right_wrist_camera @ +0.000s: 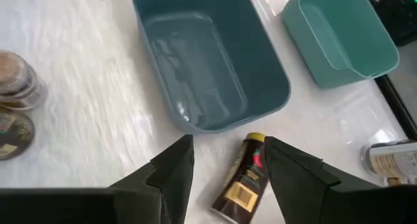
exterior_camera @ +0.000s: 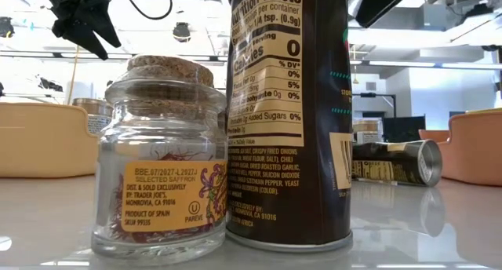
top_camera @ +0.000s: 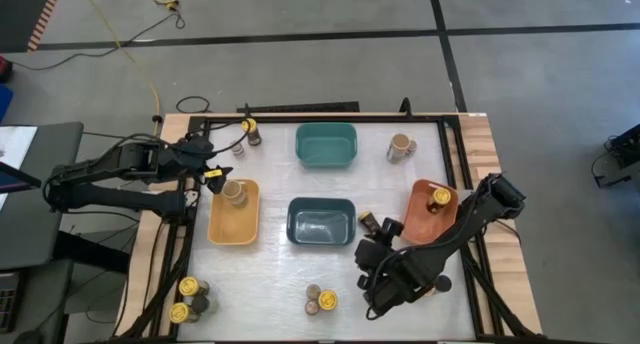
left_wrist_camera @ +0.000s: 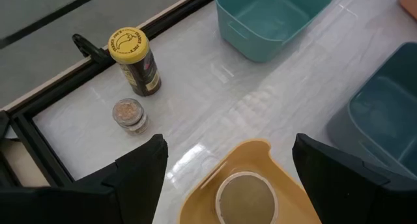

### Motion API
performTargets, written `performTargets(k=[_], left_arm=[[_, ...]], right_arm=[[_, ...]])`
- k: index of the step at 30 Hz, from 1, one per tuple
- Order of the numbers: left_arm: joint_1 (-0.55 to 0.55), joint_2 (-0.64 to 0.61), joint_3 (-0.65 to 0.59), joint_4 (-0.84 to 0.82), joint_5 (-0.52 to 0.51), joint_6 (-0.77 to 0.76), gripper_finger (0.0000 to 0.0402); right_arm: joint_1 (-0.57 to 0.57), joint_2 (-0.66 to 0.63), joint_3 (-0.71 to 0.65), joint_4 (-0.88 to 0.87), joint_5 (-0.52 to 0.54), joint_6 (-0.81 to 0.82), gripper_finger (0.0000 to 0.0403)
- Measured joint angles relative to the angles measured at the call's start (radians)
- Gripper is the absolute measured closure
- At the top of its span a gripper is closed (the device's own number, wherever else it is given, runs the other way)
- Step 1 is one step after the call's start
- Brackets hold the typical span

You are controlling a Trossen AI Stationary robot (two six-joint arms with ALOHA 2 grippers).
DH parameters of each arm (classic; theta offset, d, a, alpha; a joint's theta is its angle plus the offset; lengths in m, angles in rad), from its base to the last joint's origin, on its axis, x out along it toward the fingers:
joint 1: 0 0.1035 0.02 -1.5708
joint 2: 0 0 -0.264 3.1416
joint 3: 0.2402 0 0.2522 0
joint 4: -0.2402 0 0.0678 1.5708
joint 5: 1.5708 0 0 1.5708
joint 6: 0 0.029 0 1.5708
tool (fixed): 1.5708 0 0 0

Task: Sort spices by type
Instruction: Put the yellow seasoning bottle into the orange bin

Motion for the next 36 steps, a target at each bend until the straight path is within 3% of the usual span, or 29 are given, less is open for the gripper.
performTargets(k=[4, 7, 15, 22, 27, 36], left_arm=[[0.000, 0.000, 0.000, 0.000, 0.000, 0.001, 0.0085], [0.000, 0.000, 0.000, -0.001, 0.000, 0.001, 0.0085], [0.000, 0.000, 0.000, -0.001, 0.000, 0.001, 0.0085], [0.000, 0.000, 0.000, -0.001, 0.000, -0.015, 0.0085], [0.000, 0.000, 0.000, -0.003, 0.000, -0.015, 0.0085], [0.000, 0.000, 0.000, -0.003, 0.000, -0.006, 0.0085]], right_arm=[[-0.001, -0.001, 0.001, -0.003, -0.008, 0.015, 0.0181], [-0.010, -0.013, 0.001, -0.033, -0.085, 0.042, 0.0166], [-0.013, -0.059, 0.001, -0.180, -0.137, 0.083, 0.0077], [0.002, -0.122, -0.019, -0.312, -0.088, 0.356, 0.0010], [0.011, -0.164, -0.073, -0.314, -0.106, 0.497, 0.0008], [-0.037, -0.180, -0.118, -0.312, -0.128, 0.588, 0.0014]])
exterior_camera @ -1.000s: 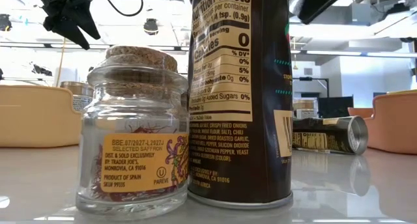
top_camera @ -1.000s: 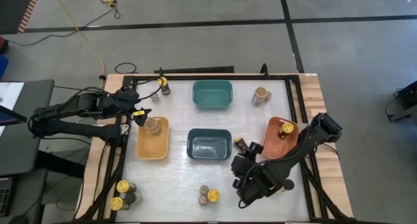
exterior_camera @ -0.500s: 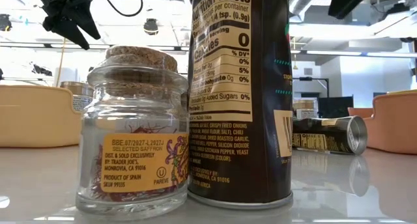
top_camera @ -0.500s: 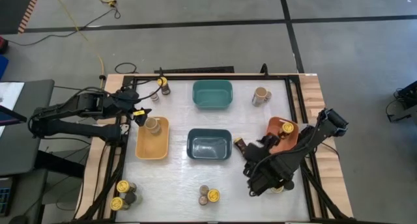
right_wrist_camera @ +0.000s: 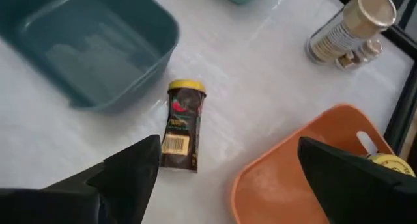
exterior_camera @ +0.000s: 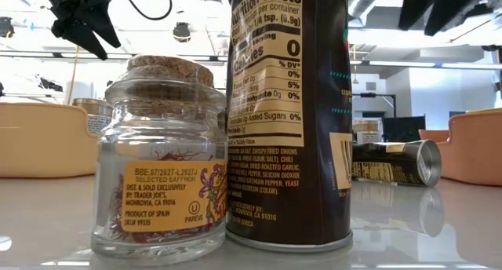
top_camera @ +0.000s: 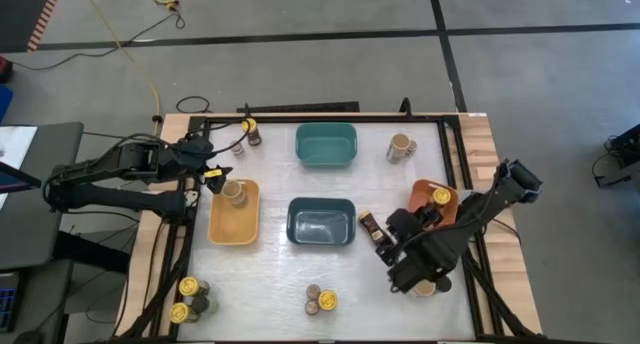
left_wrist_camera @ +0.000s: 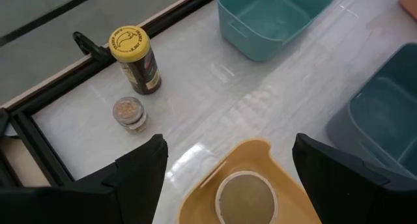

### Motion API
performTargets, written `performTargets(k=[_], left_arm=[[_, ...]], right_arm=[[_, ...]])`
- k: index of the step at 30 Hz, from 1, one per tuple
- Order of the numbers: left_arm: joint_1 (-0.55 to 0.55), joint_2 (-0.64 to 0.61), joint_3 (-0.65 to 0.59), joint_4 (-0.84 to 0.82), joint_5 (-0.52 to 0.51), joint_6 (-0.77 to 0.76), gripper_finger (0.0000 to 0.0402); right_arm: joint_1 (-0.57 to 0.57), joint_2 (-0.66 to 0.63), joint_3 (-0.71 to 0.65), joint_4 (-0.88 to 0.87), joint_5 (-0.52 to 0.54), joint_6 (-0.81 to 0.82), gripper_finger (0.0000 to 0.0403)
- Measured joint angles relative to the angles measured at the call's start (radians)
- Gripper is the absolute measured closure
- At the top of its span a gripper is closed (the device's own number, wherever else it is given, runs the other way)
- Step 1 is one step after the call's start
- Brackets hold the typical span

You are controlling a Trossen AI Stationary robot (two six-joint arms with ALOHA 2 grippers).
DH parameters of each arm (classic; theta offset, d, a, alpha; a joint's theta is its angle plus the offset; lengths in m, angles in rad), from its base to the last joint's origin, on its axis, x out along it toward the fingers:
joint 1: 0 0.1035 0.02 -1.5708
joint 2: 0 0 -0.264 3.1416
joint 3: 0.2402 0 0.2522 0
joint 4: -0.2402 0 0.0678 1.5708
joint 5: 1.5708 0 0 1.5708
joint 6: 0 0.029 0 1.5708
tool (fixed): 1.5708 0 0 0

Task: Sort spices by type
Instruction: Put the yellow seasoning bottle into the orange bin

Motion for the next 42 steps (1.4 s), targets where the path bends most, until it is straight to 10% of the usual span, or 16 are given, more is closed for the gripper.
performTargets(k=[16, 42], left_arm=[[0.000, 0.000, 0.000, 0.000, 0.000, 0.014, 0.0085], [0.000, 0.000, 0.000, 0.000, -0.001, 0.056, 0.0085]], right_arm=[[-0.434, 0.001, 0.000, 0.257, -0.428, -0.516, 0.0014], [-0.499, 0.063, -0.276, 0.546, -0.558, -0.640, 0.0014]])
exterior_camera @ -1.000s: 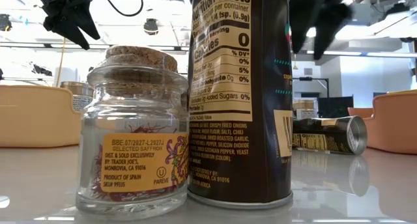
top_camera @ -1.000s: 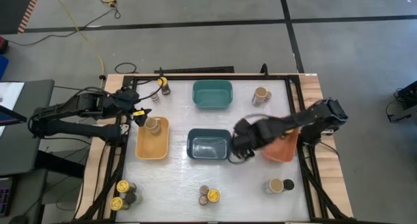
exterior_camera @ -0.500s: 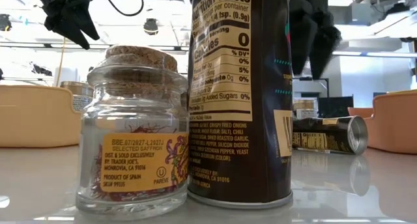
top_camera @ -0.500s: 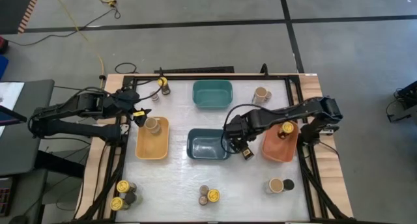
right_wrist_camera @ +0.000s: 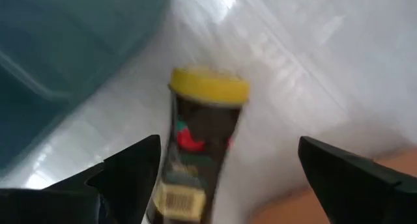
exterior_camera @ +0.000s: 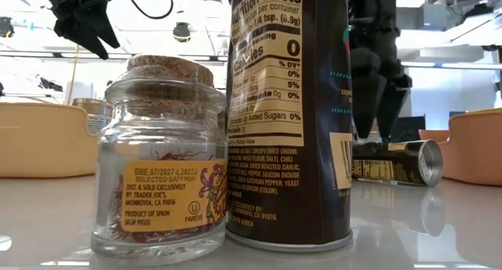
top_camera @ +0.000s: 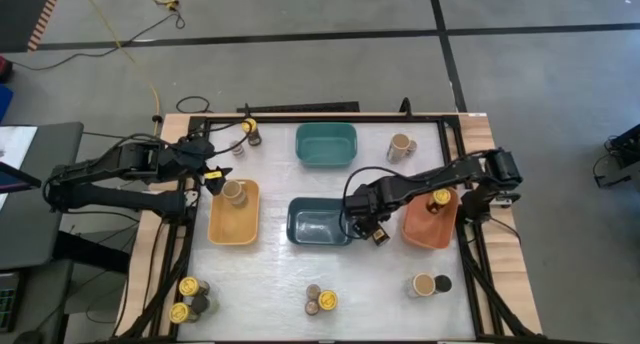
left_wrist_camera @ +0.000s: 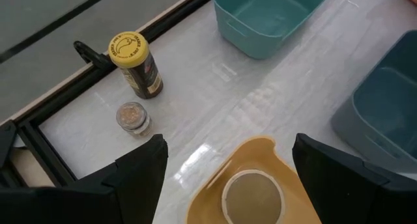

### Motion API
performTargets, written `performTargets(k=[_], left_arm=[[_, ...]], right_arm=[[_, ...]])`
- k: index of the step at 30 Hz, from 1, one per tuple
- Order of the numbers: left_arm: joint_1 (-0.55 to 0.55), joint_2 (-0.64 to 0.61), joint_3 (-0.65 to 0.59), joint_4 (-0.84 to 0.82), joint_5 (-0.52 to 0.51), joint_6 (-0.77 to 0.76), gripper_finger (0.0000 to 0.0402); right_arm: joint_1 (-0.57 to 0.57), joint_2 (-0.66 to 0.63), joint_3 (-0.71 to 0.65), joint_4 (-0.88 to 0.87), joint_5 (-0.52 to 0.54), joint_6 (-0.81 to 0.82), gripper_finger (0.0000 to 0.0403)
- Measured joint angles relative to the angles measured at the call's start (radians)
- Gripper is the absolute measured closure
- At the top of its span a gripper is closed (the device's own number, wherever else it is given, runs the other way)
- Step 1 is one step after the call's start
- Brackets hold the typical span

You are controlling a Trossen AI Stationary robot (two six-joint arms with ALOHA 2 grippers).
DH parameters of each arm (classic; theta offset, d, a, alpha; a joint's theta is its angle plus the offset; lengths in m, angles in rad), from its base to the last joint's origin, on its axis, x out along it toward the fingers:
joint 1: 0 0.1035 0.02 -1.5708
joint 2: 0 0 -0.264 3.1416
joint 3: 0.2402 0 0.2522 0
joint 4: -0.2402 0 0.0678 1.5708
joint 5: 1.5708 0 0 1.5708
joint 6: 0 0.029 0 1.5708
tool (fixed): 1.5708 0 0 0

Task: Sort spices by type
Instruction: Put the yellow seasoning bottle into the orange bin

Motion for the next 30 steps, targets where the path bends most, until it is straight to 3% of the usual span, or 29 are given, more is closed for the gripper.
performTargets(k=[10, 19, 30], left_arm=[[0.000, 0.000, 0.000, 0.001, 0.000, 0.000, 0.0085], [0.000, 0.000, 0.000, 0.002, 0.000, -0.005, 0.0085], [0.000, 0.000, 0.000, 0.002, 0.000, -0.008, 0.0085]], right_arm=[[-0.015, 0.000, -0.090, 0.142, -0.001, -0.019, 0.0017], [-0.021, 0.000, -0.155, 0.275, 0.000, -0.007, 0.0051], [-0.027, 0.000, -0.167, 0.271, 0.007, 0.017, 0.0159]])
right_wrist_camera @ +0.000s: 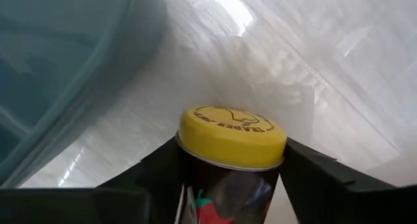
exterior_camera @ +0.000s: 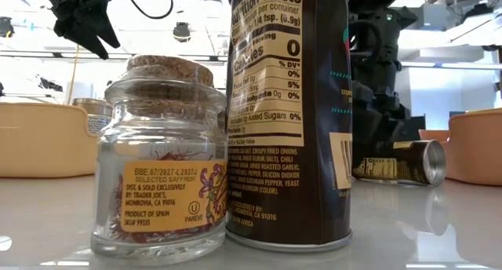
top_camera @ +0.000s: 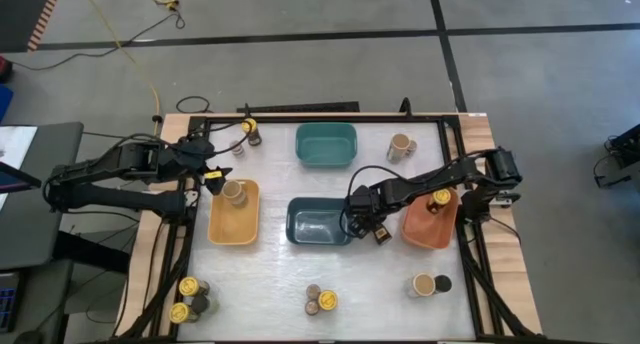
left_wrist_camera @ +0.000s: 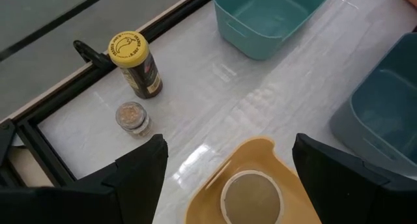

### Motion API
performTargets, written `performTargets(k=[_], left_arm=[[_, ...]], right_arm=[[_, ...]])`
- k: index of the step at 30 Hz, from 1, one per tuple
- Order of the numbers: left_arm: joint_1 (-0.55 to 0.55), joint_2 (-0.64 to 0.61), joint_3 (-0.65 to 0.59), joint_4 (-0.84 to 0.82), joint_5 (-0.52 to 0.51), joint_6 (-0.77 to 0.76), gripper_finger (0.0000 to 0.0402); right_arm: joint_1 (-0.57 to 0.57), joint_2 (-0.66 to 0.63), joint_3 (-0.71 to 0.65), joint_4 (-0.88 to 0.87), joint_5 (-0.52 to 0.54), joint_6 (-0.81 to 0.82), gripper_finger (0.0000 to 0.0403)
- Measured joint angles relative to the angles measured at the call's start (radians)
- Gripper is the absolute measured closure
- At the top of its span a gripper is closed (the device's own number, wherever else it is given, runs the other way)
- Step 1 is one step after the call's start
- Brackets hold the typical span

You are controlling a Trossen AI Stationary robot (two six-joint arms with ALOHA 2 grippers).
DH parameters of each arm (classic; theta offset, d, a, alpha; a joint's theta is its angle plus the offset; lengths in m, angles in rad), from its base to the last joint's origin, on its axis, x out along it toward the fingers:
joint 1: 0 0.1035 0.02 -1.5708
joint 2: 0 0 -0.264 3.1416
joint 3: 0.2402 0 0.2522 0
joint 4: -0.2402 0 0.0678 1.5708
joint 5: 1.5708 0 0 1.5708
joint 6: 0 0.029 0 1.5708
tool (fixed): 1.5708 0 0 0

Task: Sort spices by type
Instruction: Put the yellow seasoning bottle into the orange bin

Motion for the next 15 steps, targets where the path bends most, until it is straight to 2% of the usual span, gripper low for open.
performTargets(k=[2, 6, 15], left_arm=[[0.000, 0.000, 0.000, 0.000, 0.000, 0.000, 0.0085], [0.000, 0.000, 0.000, 0.000, 0.000, 0.000, 0.0085], [0.000, 0.000, 0.000, 0.000, 0.000, 0.000, 0.0085]], right_arm=[[0.000, -0.002, 0.000, -0.001, 0.000, 0.013, 0.0178], [0.007, -0.014, 0.000, -0.003, 0.014, 0.044, 0.0180], [0.044, -0.124, 0.000, -0.050, 0.159, 0.152, 0.0174]])
